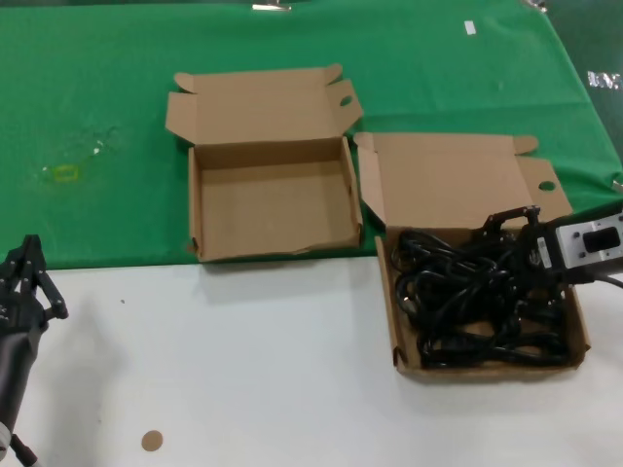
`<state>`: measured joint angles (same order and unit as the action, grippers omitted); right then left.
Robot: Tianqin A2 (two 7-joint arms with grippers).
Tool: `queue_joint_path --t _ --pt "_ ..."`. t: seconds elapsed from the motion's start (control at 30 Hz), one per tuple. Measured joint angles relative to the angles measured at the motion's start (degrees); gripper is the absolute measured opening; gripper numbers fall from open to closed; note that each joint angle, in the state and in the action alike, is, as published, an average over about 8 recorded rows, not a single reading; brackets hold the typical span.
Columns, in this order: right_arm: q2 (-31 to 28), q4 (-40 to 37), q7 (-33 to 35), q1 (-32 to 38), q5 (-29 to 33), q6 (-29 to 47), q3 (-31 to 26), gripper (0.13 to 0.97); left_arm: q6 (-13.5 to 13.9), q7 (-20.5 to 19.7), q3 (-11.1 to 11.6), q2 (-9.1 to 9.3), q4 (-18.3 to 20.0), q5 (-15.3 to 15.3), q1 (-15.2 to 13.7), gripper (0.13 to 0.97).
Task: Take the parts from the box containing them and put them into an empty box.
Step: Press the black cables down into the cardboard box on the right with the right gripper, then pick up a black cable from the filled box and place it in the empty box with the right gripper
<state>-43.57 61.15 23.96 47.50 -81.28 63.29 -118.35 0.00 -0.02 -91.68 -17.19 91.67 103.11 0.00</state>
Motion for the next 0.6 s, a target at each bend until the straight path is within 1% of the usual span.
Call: queue_joint_path --t 0.17,0.2,0.47,0.6 --pt "-0.18 0.23 -0.11 -0.23 -0.05 0.05 0.19 0.511 0.0 0.0 0.0 0.0 0.0 0.0 0.0 0.152" --pt "-0.24 0.31 -0.16 -0.28 -0.05 0.07 0.22 0.511 0.0 0.0 0.0 0.0 0.0 0.0 0.0 0.152" --pt "-0.86 1.38 -1.15 -0.51 0.01 0.48 0.45 0.32 0.0 0.0 0.0 0.0 0.0 0.0 0.0 0.152" --pt "-1.39 2.22 -2.02 -0.54 0.02 0.92 0.62 0.32 0.0 0.0 0.0 0.0 0.0 0.0 0.0 0.152"
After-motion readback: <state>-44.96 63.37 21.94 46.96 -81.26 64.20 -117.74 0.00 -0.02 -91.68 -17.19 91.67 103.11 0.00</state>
